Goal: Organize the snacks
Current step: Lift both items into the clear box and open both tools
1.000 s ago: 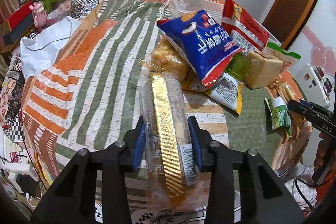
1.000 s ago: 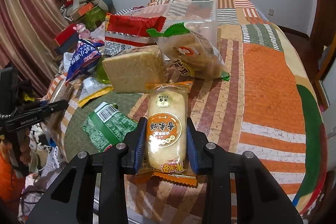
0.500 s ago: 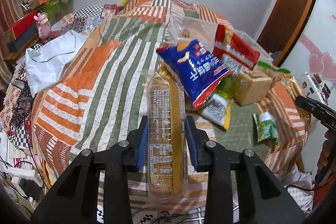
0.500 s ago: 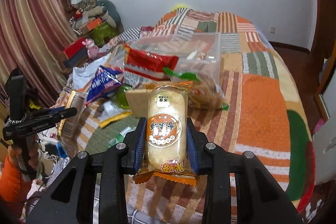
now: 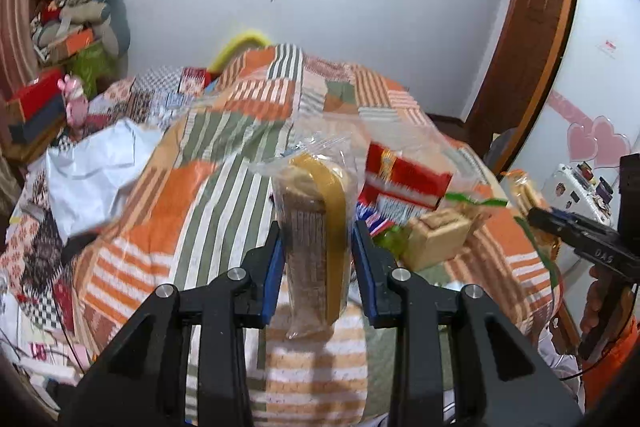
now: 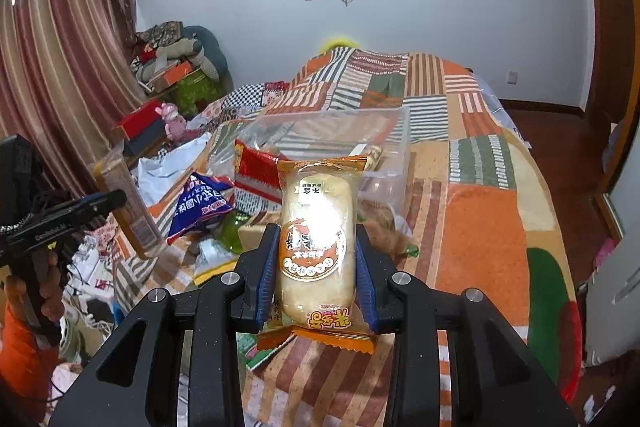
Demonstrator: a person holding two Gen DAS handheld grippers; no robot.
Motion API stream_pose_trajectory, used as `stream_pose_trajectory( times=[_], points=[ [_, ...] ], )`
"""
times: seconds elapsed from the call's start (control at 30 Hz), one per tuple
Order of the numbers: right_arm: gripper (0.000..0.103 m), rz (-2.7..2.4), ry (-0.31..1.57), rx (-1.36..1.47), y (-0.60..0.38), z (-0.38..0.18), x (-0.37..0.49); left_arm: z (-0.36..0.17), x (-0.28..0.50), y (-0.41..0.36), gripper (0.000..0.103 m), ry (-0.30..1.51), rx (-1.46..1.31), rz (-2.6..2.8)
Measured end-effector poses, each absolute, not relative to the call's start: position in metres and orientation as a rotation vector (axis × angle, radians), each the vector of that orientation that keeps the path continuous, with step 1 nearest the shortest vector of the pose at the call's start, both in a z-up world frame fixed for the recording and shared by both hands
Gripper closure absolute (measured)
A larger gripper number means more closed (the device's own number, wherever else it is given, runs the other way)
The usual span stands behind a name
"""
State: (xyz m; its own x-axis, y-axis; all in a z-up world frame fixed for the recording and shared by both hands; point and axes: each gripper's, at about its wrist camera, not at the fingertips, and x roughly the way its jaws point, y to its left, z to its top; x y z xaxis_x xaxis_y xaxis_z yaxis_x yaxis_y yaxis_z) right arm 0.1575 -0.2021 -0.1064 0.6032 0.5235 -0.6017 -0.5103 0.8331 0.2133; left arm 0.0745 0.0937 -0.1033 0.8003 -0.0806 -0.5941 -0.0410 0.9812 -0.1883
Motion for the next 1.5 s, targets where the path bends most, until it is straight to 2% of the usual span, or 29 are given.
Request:
stream_pose_trajectory(
  times=[0.67,1.2,1.5],
  points=[
    [0.071,0.579,0.597,0.032,-0.2,-0.077,0.193,-0.043,0.124,0.089,0.071,0.503,-0.145,-0.063],
    [0.071,0.55,0.62,0.004,-0.189,-0.087,0.244,-0.061,0.204,0.085,0.071,0.534,-0.143,-0.076],
    [0.071,0.549,0.689,-0.003,-0.182,-0.105,0.275,-0.085,0.24,0.084,0.071,0.613,-0.141,-0.105]
  ],
)
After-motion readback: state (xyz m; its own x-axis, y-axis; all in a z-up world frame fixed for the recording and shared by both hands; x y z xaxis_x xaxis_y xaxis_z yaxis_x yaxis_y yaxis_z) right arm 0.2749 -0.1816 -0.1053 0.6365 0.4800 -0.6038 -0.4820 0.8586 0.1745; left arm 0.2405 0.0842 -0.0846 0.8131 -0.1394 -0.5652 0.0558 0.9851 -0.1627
